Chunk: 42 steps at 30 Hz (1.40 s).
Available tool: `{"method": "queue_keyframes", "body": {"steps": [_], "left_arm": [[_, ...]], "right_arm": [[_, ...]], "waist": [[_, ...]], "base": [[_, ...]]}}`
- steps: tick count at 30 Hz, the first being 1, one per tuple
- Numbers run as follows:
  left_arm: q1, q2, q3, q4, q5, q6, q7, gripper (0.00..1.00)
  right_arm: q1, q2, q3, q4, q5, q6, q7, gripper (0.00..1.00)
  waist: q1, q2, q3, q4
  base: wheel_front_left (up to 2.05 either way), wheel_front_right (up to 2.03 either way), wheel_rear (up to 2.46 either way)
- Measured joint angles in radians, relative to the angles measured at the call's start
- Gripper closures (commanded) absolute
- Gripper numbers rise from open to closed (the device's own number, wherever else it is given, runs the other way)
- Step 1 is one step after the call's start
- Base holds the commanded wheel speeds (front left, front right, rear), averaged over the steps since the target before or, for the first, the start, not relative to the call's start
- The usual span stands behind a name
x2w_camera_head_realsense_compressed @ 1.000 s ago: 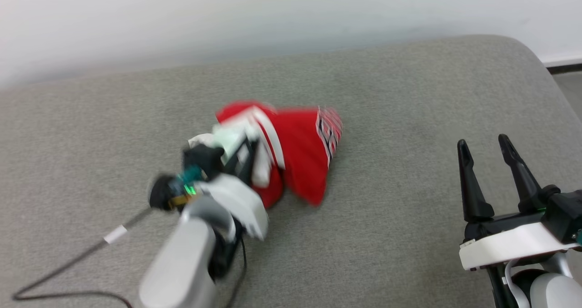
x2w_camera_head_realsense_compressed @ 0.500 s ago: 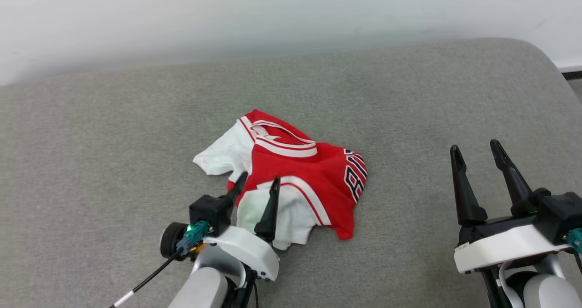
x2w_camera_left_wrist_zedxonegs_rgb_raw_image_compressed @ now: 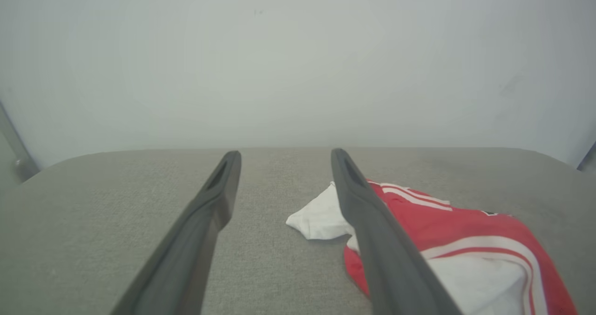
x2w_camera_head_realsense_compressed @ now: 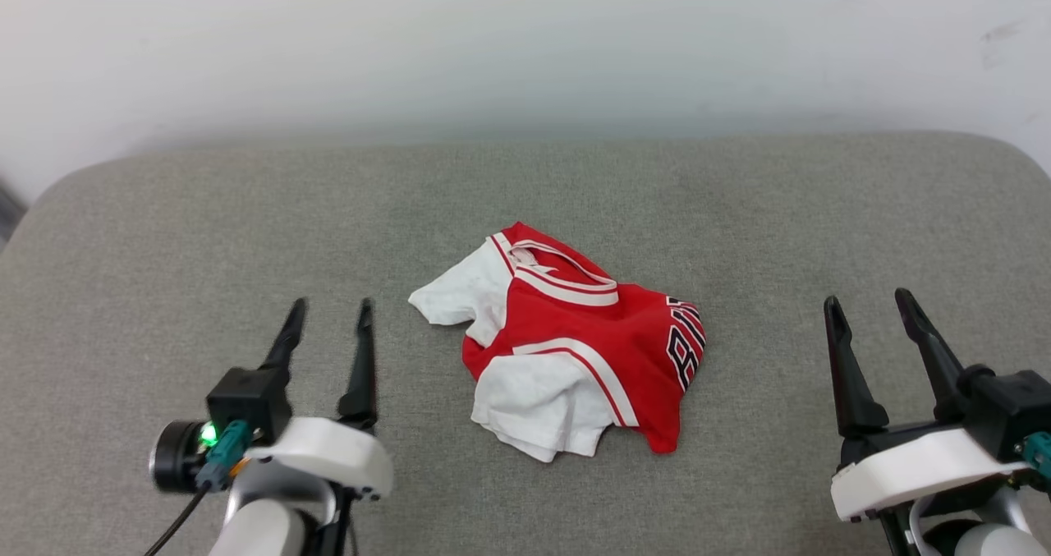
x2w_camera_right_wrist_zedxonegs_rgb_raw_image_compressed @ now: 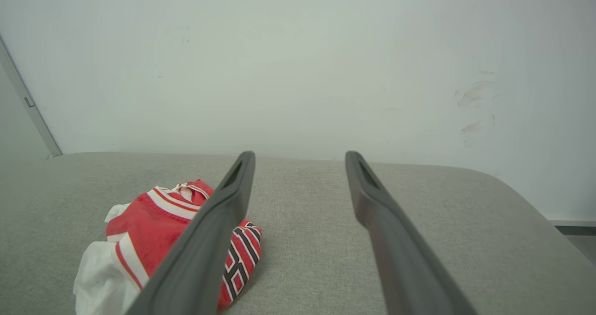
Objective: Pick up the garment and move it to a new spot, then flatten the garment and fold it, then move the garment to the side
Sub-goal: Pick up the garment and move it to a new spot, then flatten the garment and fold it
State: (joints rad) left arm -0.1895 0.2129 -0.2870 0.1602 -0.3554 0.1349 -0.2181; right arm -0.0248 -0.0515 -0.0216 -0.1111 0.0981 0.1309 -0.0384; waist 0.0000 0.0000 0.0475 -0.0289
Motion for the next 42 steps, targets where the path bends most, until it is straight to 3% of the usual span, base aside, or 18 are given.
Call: {"method": "queue_keyframes", "body": {"steps": [7,26,32,42], "left_arm": [[0.105,0.054,0.025,-0.061,-0.01,0.025,0.04,0.0],[0.138,0.059,0.017,-0.125,-0.017,0.053,0.065,0.0],[0.105,0.053,0.006,-0.138,-0.017,0.051,0.053,0.0],[0.04,0.032,-0.024,-0.131,-0.008,0.035,0.03,0.0]], "right_arm": [[0.046,0.0,-0.01,0.006,-0.002,0.0,0.019,0.0],[0.047,0.0,-0.03,0.013,0.016,0.0,0.075,0.0],[-0.055,-0.016,0.001,0.05,0.046,0.0,0.28,0.0],[-0.293,-0.175,0.33,0.1,0.239,0.0,0.693,0.0]], "waist": [[0.0,-0.0001,-0.041,0.007],[0.0,0.0,-0.038,-0.004],[0.0,-0.0001,-0.003,0.009],[0.0001,0.0,0.071,0.068]], "base": [[0.0,0.0,0.0],[0.0,0.0,0.0],[0.0,0.0,0.0],[0.0,0.0,0.0]]}}
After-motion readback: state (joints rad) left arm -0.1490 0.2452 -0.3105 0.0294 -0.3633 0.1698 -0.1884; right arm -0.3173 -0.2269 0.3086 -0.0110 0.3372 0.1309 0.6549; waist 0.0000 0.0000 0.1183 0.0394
